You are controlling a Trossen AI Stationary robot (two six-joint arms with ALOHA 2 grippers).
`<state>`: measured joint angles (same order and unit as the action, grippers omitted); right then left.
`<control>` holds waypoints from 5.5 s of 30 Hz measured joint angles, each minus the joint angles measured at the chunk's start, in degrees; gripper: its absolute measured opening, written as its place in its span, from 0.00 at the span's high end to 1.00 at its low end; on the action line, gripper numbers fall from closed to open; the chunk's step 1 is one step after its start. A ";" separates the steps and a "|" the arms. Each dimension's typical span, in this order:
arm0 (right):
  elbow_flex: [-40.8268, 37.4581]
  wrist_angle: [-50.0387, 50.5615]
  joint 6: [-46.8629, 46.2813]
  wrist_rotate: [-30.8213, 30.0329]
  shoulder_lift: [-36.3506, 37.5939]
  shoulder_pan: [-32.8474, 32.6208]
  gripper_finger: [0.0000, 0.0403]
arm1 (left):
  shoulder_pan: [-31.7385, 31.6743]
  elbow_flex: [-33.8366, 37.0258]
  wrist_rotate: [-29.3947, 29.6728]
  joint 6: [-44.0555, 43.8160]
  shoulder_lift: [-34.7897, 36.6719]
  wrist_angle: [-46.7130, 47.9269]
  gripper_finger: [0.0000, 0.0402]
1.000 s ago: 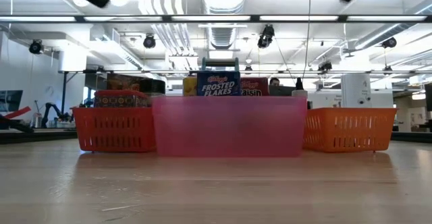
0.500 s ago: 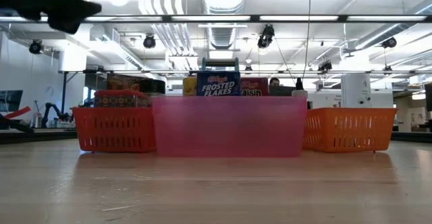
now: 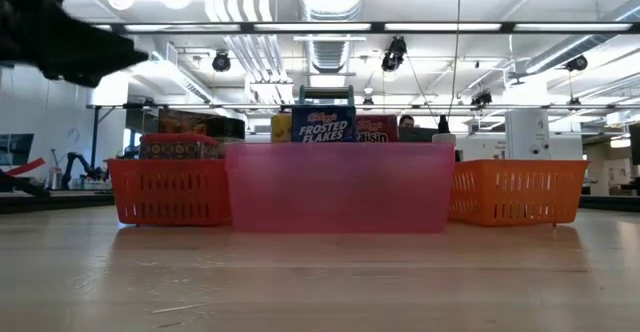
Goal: Pick & Place Kitchen Items
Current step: Put the big yellow food coloring bottle into the orange bin
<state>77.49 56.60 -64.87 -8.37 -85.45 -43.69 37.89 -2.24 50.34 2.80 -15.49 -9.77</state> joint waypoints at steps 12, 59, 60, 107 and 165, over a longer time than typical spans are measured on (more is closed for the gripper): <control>0.33 -12.60 -0.56 1.06 -2.17 -4.43 0.71 | 0.00 1.68 -0.02 -5.39 -0.28 6.52 0.41; 39.76 31.27 -3.25 6.00 -37.29 -6.70 0.62 | 0.02 1.75 -0.06 -5.39 -0.45 6.80 0.41; 39.55 30.86 -3.09 6.02 -37.29 -6.70 0.61 | 0.02 1.75 -0.06 -5.39 -0.45 6.80 0.41; 32.09 24.49 -0.86 6.92 -36.13 -6.50 0.56 | 0.02 1.77 -0.06 -5.38 -0.45 6.79 0.41; 32.09 33.15 16.20 3.49 -33.40 -0.26 0.92 | 0.02 1.77 -0.07 -5.38 -0.45 6.79 0.41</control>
<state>109.58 89.75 -48.67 -4.89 -118.85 -43.95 37.91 -0.47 50.27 -2.58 -15.94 -2.97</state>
